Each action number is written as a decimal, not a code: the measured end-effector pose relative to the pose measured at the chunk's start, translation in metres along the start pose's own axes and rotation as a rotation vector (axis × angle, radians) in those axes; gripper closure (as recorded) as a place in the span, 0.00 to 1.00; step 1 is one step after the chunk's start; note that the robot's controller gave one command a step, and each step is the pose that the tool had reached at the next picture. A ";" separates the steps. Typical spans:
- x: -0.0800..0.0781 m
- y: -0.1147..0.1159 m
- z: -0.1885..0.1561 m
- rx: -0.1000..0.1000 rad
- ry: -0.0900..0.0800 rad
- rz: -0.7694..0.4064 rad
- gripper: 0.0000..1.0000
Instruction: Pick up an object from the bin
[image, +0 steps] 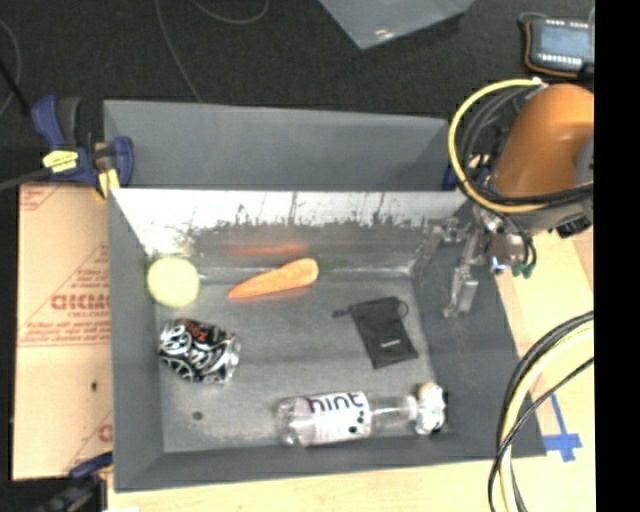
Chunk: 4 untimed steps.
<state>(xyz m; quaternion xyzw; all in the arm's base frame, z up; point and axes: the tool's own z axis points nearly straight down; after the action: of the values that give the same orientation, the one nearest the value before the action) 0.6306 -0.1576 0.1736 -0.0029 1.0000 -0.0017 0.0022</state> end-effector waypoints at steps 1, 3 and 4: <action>0.000 0.000 0.000 0.000 0.000 0.000 0.00; -0.002 0.009 0.083 -0.001 -0.001 0.169 0.00; 0.001 0.024 0.085 -0.001 -0.012 0.200 0.00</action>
Offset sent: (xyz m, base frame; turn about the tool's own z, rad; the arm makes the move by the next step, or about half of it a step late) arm 0.0104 0.0129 -0.0864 0.0705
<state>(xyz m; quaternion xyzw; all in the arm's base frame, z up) 0.6294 -0.1341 0.0883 0.0968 0.9953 -0.0010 0.0081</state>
